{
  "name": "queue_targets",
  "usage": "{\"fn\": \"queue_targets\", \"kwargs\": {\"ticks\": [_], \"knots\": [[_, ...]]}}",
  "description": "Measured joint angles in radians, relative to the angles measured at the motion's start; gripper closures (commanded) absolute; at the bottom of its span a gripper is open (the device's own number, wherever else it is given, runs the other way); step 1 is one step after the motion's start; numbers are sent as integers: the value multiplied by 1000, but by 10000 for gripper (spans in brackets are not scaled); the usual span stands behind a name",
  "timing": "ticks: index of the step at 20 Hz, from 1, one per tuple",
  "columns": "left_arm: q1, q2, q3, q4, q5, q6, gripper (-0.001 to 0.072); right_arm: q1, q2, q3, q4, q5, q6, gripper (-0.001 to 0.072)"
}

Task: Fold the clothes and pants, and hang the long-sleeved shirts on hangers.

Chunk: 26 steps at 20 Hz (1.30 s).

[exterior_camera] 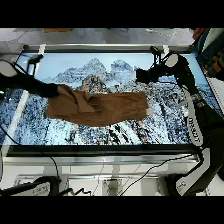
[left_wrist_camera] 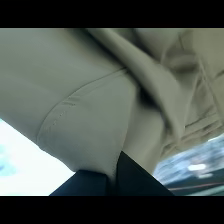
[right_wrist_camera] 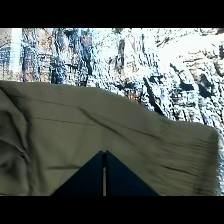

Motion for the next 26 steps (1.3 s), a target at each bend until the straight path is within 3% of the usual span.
{"fn": "queue_targets", "kwargs": {"ticks": [5,13,20,26], "knots": [[-111,34,97,255,-123,-40,688,61,-5,0,-2,10,-5,688],[-176,39,119,346,-160,-40,688,331,-134,-30,23,-160,28,690],[-181,63,137,353,-100,-36,687,618,-264,-39,86,-461,139,691],[-182,63,140,159,-35,-32,686,727,-287,-17,167,-591,183,689]]}}
